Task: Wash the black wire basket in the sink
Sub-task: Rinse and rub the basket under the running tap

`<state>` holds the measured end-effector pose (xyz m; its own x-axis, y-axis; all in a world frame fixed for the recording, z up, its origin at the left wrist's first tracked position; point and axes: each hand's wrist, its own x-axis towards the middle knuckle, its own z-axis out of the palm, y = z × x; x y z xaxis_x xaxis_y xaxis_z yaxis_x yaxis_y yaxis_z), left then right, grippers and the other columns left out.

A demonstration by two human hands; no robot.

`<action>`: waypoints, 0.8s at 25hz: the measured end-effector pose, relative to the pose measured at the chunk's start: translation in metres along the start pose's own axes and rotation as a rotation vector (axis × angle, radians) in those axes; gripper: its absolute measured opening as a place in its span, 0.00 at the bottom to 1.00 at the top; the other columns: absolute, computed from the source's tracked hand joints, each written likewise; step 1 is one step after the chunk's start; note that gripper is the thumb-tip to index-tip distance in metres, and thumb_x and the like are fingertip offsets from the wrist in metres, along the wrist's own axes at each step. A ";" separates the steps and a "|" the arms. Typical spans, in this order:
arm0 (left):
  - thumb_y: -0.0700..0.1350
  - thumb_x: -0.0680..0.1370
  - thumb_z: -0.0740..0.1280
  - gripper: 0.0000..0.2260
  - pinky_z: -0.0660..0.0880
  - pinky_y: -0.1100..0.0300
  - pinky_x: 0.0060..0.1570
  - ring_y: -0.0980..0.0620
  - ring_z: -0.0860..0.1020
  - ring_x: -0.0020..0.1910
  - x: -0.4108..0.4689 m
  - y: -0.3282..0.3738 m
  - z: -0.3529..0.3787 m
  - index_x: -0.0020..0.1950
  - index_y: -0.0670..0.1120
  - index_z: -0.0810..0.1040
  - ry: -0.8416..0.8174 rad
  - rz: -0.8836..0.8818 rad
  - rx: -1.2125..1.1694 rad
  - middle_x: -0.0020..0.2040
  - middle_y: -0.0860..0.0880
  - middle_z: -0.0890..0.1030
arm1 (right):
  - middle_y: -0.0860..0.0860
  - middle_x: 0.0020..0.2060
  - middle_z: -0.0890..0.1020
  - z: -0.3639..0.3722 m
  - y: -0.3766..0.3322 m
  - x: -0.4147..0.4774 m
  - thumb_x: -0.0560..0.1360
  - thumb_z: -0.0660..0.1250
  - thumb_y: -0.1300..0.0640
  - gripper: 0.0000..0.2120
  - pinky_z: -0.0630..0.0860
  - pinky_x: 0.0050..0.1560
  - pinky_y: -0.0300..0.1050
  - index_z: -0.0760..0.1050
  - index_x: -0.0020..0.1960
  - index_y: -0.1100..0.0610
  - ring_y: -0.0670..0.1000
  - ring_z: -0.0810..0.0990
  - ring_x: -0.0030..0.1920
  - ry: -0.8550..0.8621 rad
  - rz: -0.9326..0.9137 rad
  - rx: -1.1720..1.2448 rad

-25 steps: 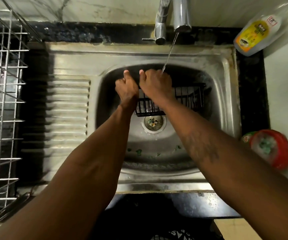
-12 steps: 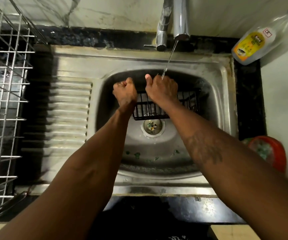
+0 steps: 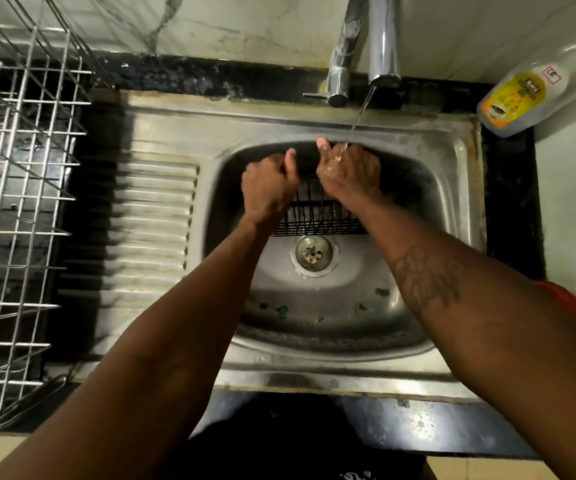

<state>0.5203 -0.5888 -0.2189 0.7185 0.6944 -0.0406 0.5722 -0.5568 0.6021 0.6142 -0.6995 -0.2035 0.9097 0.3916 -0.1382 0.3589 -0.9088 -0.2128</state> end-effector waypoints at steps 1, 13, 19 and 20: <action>0.61 0.83 0.52 0.29 0.74 0.51 0.48 0.41 0.81 0.41 -0.004 0.009 0.001 0.41 0.44 0.83 -0.019 0.069 0.134 0.37 0.42 0.84 | 0.60 0.43 0.84 0.000 0.001 0.002 0.84 0.47 0.41 0.31 0.78 0.51 0.54 0.82 0.47 0.58 0.62 0.83 0.46 -0.008 0.008 0.014; 0.49 0.83 0.53 0.21 0.79 0.52 0.42 0.42 0.82 0.36 0.000 0.033 -0.008 0.31 0.46 0.70 -0.092 0.107 0.328 0.35 0.44 0.82 | 0.50 0.43 0.83 0.002 -0.007 -0.070 0.78 0.65 0.49 0.12 0.64 0.37 0.43 0.86 0.46 0.51 0.54 0.82 0.41 0.248 0.128 0.168; 0.51 0.82 0.51 0.23 0.74 0.53 0.40 0.41 0.81 0.37 0.012 0.020 -0.019 0.36 0.44 0.78 -0.054 0.090 0.341 0.38 0.42 0.83 | 0.50 0.40 0.83 0.002 -0.014 -0.106 0.76 0.68 0.55 0.07 0.61 0.36 0.39 0.86 0.45 0.52 0.51 0.79 0.35 0.234 0.050 0.257; 0.51 0.82 0.51 0.23 0.75 0.53 0.40 0.41 0.81 0.36 0.009 0.021 -0.020 0.34 0.44 0.76 -0.045 0.106 0.332 0.36 0.43 0.83 | 0.50 0.40 0.83 0.003 -0.011 -0.121 0.75 0.68 0.55 0.08 0.62 0.37 0.39 0.86 0.46 0.52 0.51 0.79 0.35 0.216 0.049 0.264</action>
<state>0.5314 -0.5850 -0.1904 0.7929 0.6085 -0.0311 0.5860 -0.7476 0.3126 0.4996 -0.7366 -0.1876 0.9579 0.2832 0.0479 0.2731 -0.8461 -0.4578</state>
